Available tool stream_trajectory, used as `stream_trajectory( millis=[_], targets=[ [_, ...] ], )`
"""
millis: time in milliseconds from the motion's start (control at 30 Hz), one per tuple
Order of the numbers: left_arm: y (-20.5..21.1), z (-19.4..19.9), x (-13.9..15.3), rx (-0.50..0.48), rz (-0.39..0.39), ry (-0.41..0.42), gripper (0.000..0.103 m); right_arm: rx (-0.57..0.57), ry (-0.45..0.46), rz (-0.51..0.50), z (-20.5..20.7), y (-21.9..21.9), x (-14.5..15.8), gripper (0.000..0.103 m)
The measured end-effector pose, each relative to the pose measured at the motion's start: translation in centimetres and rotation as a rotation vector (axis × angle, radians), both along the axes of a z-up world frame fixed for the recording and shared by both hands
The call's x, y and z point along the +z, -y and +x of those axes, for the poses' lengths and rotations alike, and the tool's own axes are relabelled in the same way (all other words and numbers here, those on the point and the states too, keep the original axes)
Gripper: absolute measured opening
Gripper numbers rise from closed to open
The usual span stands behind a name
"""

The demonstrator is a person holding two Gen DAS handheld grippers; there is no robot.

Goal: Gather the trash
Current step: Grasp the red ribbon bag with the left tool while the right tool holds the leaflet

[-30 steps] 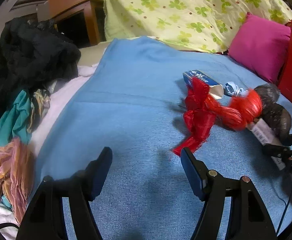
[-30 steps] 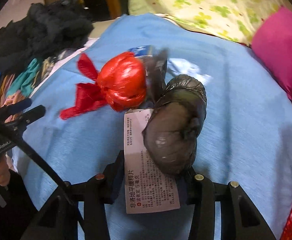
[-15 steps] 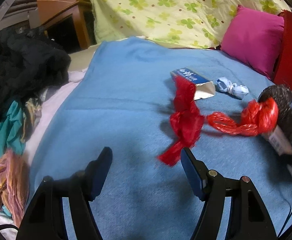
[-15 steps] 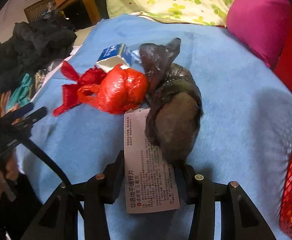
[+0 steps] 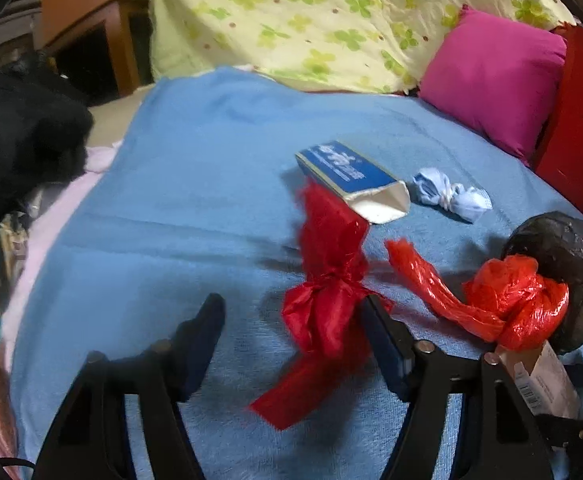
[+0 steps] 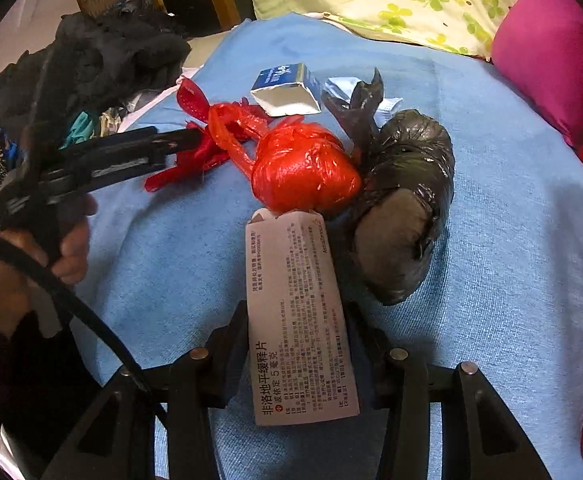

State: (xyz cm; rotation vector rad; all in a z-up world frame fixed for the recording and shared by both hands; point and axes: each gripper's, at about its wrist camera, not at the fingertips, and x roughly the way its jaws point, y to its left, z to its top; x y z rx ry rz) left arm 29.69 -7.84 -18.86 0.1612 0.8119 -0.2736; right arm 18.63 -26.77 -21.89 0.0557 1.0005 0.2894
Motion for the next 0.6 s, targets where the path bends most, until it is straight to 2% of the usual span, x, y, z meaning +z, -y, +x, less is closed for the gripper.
stream_trajectory(
  millis=[33, 133, 400, 500, 600],
  targets=[
    [0.3, 0.1, -0.3, -0.025, -0.007, -0.018, 0.035, 0.003, 0.003, -0.004, -0.1, 0.0, 0.1, 0.049],
    [0.4, -0.1, -0.9, -0.035, 0.015, -0.048, 0.01, 0.026, 0.009, 0.009, 0.0, -0.5, 0.4, 0.049],
    [-2.0, -3.3, 1.5, 0.022, -0.05, 0.006, 0.005, 0.101, 0.043, 0.239, -1.2, 1.0, 3.2, 0.049],
    [-2.4, -5.7, 2.7, 0.051, -0.018, 0.072, 0.005, 0.12, 0.091, 0.328, -1.8, 1.8, 5.0, 0.049],
    [-1.8, -8.2, 4.2, 0.059, -0.019, 0.109, 0.005, 0.103, 0.173, 0.355, -2.5, 3.0, 6.9, 0.049]
  ],
)
